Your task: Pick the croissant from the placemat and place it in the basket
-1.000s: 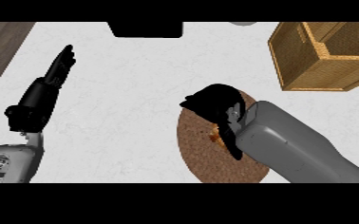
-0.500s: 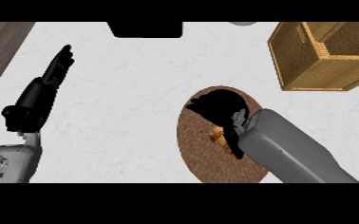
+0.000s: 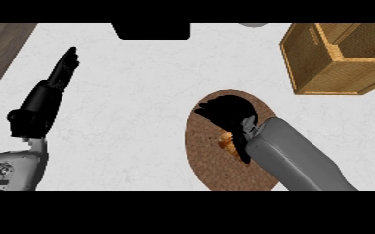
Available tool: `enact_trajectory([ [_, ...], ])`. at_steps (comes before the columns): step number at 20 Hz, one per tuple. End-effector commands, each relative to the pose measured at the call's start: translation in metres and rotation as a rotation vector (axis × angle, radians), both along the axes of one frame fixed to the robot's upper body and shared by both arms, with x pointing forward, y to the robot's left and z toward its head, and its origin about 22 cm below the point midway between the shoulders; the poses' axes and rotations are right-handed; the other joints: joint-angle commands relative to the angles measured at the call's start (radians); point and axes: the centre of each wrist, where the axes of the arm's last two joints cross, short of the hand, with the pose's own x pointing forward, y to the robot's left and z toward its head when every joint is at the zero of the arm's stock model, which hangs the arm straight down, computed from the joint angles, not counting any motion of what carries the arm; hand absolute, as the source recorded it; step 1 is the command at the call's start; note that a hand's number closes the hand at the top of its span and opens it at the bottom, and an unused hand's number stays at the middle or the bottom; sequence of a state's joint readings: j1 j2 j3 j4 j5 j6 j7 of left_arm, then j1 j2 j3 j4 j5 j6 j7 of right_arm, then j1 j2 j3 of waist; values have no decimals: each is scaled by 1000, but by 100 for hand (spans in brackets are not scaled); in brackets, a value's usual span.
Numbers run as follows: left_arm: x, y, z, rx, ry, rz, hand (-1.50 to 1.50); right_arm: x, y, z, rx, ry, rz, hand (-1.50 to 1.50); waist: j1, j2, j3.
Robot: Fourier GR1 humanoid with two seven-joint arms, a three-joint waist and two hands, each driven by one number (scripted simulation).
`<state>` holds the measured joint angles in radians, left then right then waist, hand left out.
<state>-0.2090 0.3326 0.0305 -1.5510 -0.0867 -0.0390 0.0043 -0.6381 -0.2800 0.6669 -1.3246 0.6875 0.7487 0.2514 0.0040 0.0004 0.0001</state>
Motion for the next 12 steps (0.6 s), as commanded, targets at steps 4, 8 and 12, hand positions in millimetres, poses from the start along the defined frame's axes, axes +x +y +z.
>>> enact_trajectory([
  [4,4,2,-7,-7,-8,-3,0,-10,-20,-17,20,0,-7,-150,-5,-1,0],
  [8,12,9,2,-1,-11,9,0,-6,-25,-27,-5,22,0,-150,-4,0,0],
  [12,-19,8,-8,10,-7,-3,0,5,4,-16,-29,22,-27,-150,2,-1,0],
])
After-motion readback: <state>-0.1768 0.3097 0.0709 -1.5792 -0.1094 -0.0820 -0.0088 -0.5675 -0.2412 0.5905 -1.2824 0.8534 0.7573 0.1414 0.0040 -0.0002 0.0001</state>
